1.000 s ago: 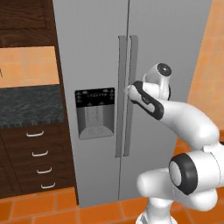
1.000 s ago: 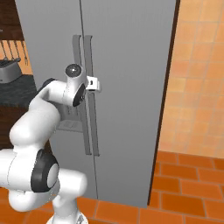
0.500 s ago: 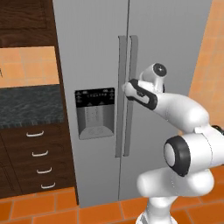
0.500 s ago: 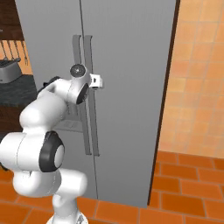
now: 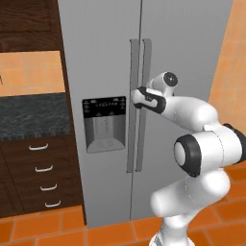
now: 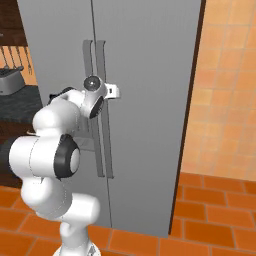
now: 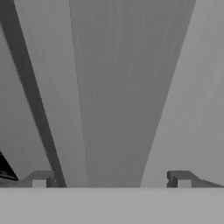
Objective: Take the strawberry from the fridge and place it on top of the pancake, located on the dining counter.
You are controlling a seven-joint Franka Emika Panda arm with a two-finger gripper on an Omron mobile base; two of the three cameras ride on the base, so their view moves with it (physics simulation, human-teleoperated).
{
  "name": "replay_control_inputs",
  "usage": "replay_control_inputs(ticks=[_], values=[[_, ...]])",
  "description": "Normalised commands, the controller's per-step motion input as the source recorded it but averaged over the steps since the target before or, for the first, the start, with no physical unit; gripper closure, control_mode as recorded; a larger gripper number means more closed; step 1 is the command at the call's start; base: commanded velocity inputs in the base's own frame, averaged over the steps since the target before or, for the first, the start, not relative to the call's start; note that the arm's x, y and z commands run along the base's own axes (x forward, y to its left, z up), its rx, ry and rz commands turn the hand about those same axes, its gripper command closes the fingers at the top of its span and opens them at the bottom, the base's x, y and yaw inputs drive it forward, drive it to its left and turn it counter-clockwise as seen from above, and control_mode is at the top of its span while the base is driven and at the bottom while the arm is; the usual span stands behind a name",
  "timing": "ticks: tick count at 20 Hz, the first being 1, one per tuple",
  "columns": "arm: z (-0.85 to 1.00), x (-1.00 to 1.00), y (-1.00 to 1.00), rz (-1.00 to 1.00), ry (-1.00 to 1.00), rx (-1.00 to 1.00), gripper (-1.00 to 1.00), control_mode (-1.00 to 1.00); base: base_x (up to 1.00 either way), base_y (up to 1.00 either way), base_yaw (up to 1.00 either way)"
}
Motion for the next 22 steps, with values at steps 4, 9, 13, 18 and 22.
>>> replay_control_inputs(ticks=[4,9,13,18,22], values=[[-0.01,0.61,0.00,0.00,0.00,0.02,-1.00,-1.00,0.00,0.00,0.00],[-0.10,0.66,0.00,0.00,-0.01,0.02,-1.00,-1.00,0.00,0.00,0.00],[-0.41,0.16,0.16,0.03,-0.27,0.00,1.00,-1.00,0.00,0.00,0.00],[-0.51,-0.33,0.39,0.07,-0.60,-0.02,1.00,-1.00,0.00,0.00,0.00],[-0.48,-0.33,0.40,0.11,-0.50,-0.01,1.00,-1.00,0.00,0.00,0.00]])
